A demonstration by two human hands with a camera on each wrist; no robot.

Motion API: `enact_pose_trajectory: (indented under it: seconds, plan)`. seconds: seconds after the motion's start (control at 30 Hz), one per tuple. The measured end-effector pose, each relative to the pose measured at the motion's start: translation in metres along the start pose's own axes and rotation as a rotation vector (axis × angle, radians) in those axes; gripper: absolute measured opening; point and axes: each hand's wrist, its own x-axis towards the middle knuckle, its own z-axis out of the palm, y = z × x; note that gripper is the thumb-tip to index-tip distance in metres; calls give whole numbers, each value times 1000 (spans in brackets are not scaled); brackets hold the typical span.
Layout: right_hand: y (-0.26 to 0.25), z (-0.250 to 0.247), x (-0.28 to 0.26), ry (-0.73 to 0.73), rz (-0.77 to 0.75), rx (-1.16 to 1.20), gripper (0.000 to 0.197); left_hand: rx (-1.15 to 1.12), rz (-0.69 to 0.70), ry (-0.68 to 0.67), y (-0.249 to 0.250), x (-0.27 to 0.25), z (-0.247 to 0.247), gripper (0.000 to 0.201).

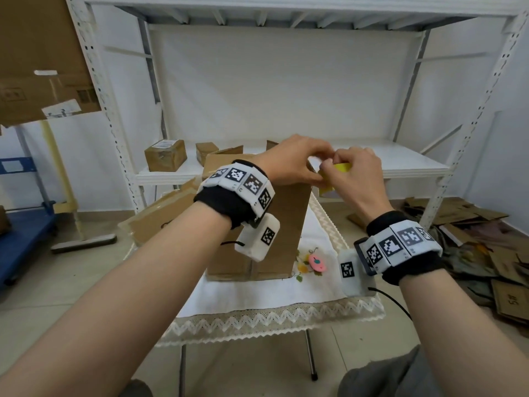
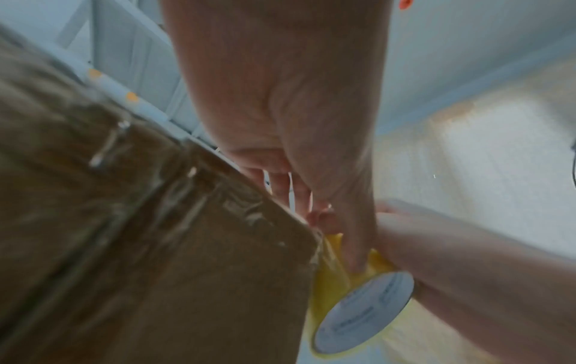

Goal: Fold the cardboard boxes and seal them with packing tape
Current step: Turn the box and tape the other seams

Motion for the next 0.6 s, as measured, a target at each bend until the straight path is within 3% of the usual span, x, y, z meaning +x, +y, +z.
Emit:
enact_pose_trajectory:
  seconds: [0.1, 0.23, 0.33, 0.47, 0.5, 0.53, 0.6]
  plan:
    - [7, -5, -1, 18, -44, 30, 32, -96, -22, -21, -3, 4, 3, 24]
    - [14, -7, -2, 57, -100, 62, 32, -197, -54, -106, -3, 9, 2, 20]
    - [16, -8, -5, 202, -106, 174, 26, -252, -48, -136, -2, 11, 2, 21]
    - [44, -1, -12, 536, 203, 390, 14, -254, -61, -101, -7, 9, 4, 21]
    - [56, 4, -17, 493, 304, 340, 13, -256, -63, -94, -9, 9, 4, 20]
    - [68, 11, -24, 350, 394, 262, 15, -258, -63, -86, -10, 8, 4, 19]
    - [87, 30, -42, -87, 503, 65, 19, -256, -60, -75, -10, 7, 6, 19]
